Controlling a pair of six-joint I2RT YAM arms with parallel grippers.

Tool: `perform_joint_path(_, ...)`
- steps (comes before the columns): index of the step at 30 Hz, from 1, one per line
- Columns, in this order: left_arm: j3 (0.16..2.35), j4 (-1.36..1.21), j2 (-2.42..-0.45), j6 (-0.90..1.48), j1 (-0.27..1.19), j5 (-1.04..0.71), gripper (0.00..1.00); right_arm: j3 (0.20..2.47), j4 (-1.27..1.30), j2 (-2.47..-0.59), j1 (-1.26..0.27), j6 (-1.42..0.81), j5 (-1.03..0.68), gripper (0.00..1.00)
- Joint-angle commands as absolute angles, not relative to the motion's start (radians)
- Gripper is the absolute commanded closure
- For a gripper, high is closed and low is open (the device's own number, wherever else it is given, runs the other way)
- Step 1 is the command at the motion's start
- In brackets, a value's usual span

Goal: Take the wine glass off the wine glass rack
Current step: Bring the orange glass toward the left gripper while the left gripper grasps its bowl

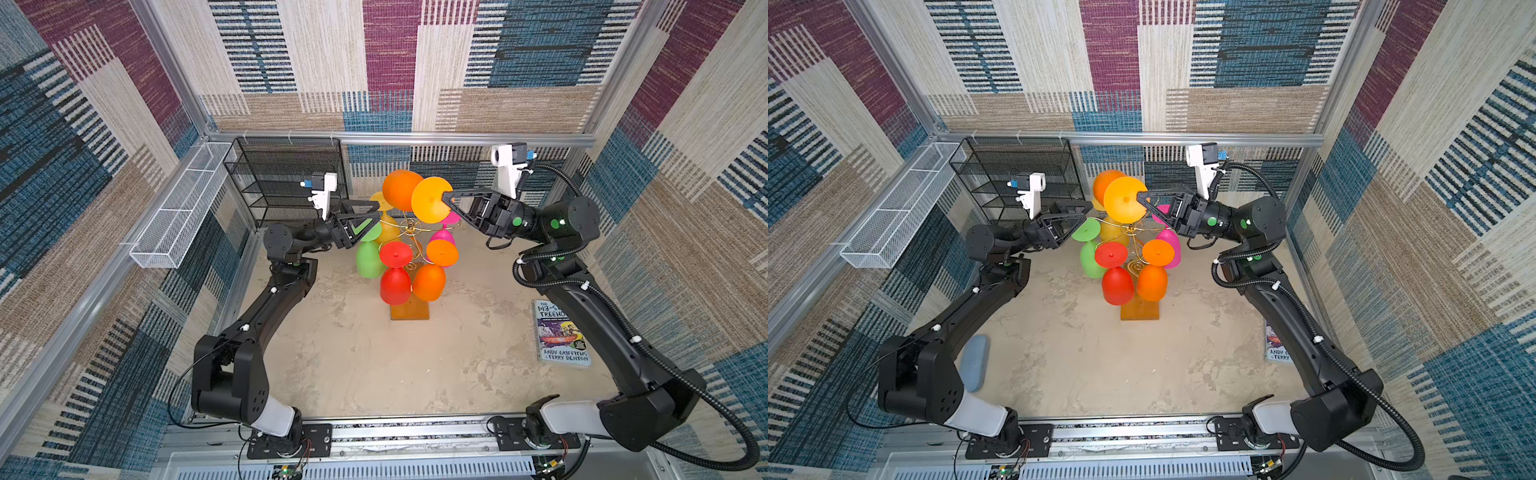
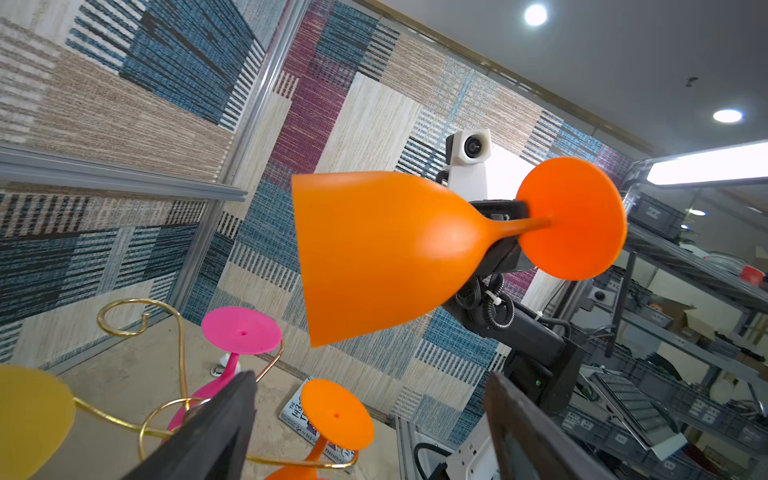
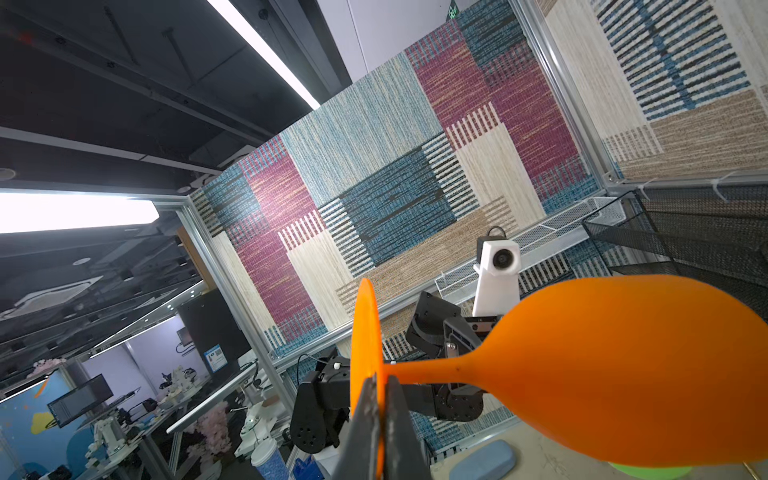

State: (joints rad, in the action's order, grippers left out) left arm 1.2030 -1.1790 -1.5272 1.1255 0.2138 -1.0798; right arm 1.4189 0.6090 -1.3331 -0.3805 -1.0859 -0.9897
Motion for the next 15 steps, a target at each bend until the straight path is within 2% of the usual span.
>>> perform_joint_path(1, 1.222, -1.249, -1.537, 1.128, 0.229, -1.107, 0.12, 1.364, 0.811, -1.322, -0.388, -1.202, -0.968, 1.0)
perform_joint_path(10, 1.228, -1.255, -1.552, 1.131, 0.253, -1.105, 0.13, 1.277, 1.004, -1.345, -0.398, -1.336, -0.962, 1.0)
perform_joint_path(15, 1.223, -1.262, -1.54, 1.129, 0.267, -1.107, 0.18, 1.227, 1.134, -1.357, -0.398, -1.421, -0.942, 1.0)
